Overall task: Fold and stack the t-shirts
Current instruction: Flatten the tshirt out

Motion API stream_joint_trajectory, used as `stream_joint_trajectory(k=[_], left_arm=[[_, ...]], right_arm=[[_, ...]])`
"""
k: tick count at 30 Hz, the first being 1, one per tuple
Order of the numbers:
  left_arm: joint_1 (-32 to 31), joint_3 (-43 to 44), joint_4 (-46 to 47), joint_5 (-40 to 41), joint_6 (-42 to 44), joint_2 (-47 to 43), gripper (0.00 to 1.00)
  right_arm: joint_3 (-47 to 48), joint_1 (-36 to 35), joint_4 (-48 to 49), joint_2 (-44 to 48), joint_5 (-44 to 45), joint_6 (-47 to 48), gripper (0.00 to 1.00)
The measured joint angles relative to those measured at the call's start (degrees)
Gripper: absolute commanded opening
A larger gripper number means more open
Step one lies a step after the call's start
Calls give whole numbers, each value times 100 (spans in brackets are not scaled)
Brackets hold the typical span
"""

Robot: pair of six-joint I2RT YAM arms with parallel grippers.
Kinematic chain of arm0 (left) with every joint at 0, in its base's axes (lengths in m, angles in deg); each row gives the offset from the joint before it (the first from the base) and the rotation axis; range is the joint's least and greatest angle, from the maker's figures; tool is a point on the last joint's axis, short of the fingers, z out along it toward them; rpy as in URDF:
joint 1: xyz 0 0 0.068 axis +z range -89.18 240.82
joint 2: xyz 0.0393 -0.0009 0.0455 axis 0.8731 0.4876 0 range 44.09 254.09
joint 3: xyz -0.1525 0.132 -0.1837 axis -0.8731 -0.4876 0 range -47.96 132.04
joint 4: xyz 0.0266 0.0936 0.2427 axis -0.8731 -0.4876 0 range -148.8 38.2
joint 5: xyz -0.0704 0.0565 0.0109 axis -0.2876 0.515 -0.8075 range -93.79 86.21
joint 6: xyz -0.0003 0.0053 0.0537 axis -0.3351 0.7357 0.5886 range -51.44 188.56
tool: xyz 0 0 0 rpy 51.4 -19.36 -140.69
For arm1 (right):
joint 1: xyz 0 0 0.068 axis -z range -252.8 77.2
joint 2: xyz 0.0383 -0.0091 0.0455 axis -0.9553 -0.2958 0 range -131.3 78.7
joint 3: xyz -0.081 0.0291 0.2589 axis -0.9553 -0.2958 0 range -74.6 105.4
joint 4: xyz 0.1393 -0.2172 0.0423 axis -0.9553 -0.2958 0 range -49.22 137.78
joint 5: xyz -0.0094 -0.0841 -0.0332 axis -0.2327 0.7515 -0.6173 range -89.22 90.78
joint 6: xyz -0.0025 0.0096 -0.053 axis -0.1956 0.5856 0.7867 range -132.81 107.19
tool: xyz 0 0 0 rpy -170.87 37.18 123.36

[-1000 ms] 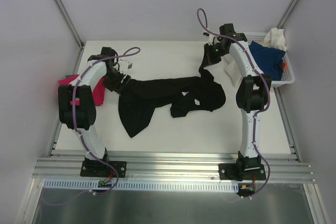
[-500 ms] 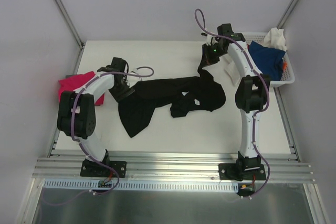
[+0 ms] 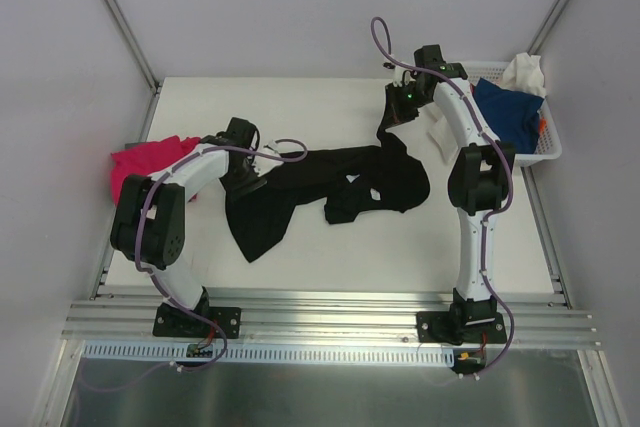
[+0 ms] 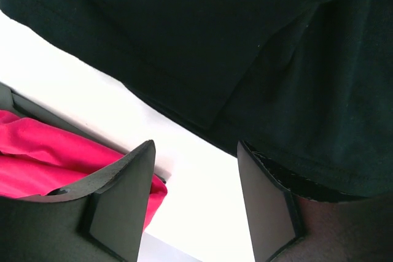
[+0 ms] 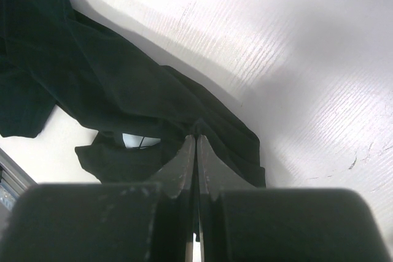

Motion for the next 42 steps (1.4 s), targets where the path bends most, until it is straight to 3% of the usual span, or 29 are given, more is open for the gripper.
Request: stream_joint_trajectory(k=[16, 18, 20, 22, 23, 29, 31, 33, 42], left_arm=[[0, 74, 4, -46, 9, 457, 51], [0, 142, 4, -46, 11, 586, 47], [0, 201, 4, -50, 13, 664, 33], [0, 243, -2, -59, 26, 680, 31], [0, 267, -2, -63, 31, 680, 24], [2, 310, 11, -61, 20, 680, 28], [2, 310, 11, -61, 4, 678, 19], [2, 310, 7, -63, -20, 678, 0], [4, 323, 4, -50, -70, 651, 0]], right_arm=[[0, 11, 9, 0, 63, 0, 1], [0, 11, 15, 0, 68, 0, 1], [0, 11, 17, 0, 83, 2, 1], [0, 11, 17, -2, 101, 0, 1], [0, 11, 20, -2, 109, 0, 1], [20, 11, 33, -74, 131, -2, 1], [31, 11, 46, -125, 140, -2, 0], [33, 11, 66, -173, 149, -2, 1], [35, 11, 74, -188, 149, -4, 1]])
